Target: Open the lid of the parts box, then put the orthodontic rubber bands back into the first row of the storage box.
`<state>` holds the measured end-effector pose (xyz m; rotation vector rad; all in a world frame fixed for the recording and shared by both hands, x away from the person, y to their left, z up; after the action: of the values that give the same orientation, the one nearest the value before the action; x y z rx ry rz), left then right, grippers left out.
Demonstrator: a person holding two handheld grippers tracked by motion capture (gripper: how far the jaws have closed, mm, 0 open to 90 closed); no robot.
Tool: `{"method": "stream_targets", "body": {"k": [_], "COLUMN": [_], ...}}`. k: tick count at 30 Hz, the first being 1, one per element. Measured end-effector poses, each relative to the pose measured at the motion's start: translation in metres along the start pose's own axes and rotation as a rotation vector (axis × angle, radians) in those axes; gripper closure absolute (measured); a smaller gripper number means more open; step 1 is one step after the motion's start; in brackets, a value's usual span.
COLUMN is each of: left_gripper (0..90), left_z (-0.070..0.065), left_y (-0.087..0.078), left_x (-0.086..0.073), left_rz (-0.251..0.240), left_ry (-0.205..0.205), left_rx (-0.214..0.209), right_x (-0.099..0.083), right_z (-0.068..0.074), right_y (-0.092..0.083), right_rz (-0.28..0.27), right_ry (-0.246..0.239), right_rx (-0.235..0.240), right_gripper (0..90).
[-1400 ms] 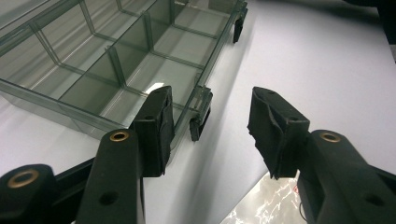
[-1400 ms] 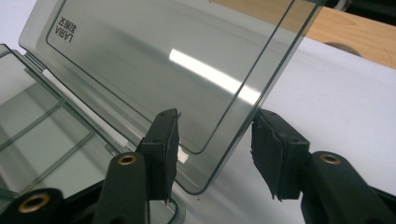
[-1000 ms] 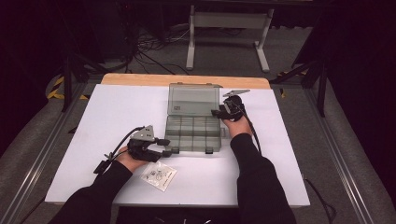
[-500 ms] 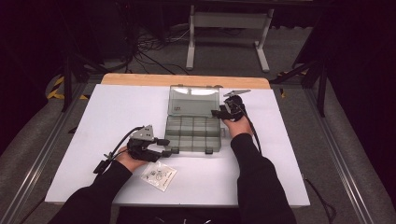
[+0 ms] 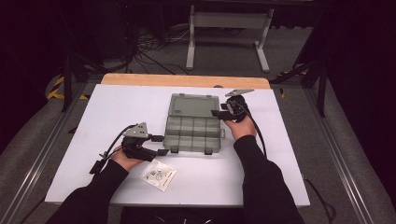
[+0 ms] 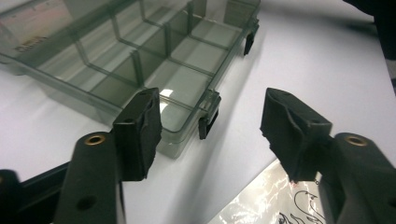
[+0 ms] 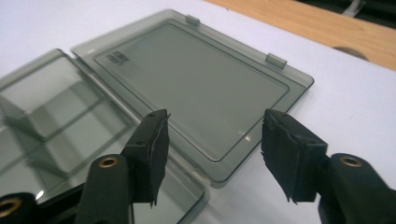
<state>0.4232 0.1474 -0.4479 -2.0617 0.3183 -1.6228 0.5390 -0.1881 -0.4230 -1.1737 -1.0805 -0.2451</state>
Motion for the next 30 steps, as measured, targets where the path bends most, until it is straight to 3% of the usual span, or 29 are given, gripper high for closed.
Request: {"method": "stream_targets", "body": {"k": [7, 15, 23, 30], "left_gripper": [33.0, 30.2, 29.1, 27.6], "left_z": [-0.003, -0.005, -0.006, -0.007], "left_y": [-0.028, -0.049, -0.068, -0.073], "left_x": [-0.003, -0.015, -0.026, -0.029], "left_rz": [-0.054, -0.056, -0.083, -0.082], "left_ry": [-0.012, -0.012, -0.023, -0.017], "left_rx": [0.055, 0.113, 0.146, 0.161], "right_x": [0.002, -0.001, 0.001, 0.004], "right_z": [0.008, 0.022, 0.045, 0.064], "right_y": [-0.030, -0.051, -0.068, -0.079], "right_rz": [-0.052, -0.086, -0.115, -0.135], "right_ry": [-0.028, -0.044, -0.118, -0.173], "right_rx": [0.006, 0.047, 0.085, 0.117], "right_gripper": [36.2, 33.8, 33.1, 30.9]}}
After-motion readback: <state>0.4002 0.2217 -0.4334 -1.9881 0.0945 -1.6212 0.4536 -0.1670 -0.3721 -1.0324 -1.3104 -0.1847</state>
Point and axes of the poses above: each handheld gripper's, and its own axes: y roughly forward along the jaws, x roughly out of its top, z roughly to its left, the point moved 3 cm from there along y, roughly forward along the jaws, and after that the axes turned 8 degrees about -x, right-handed, at the moved point
